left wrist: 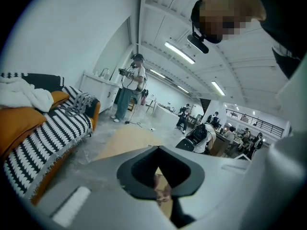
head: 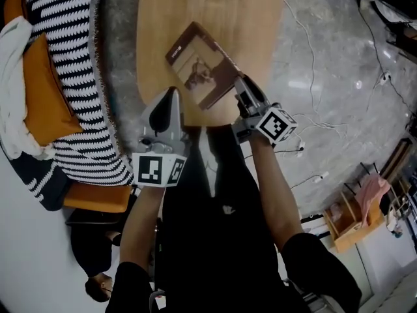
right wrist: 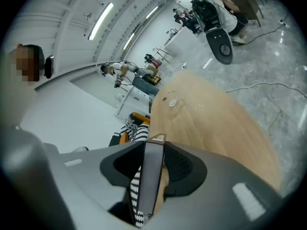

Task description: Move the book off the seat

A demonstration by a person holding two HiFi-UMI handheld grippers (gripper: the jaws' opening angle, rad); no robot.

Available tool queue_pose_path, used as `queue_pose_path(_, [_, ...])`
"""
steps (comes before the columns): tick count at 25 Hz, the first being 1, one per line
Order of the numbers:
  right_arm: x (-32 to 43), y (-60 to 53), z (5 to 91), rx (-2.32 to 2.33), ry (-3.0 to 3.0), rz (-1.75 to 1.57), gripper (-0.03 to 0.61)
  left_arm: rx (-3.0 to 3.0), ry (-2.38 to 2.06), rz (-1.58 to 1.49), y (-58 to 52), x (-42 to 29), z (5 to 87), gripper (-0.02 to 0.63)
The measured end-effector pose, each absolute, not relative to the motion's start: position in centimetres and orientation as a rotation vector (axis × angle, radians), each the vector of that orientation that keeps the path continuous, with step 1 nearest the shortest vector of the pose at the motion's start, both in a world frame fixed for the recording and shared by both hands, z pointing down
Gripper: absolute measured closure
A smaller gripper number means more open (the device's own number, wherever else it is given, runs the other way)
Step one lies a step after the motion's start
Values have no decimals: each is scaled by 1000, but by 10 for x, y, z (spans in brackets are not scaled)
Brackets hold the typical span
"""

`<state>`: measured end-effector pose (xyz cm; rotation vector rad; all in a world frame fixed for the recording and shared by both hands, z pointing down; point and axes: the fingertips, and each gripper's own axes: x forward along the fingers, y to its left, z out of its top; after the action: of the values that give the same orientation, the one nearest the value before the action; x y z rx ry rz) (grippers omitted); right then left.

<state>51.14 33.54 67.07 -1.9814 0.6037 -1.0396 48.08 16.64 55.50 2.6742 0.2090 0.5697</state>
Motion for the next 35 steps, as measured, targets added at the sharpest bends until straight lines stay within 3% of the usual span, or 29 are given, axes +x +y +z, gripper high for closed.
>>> queue_pose_path(35, [508, 359, 794, -1623, 640, -896, 433, 2623, 234, 640, 199, 489, 626, 607])
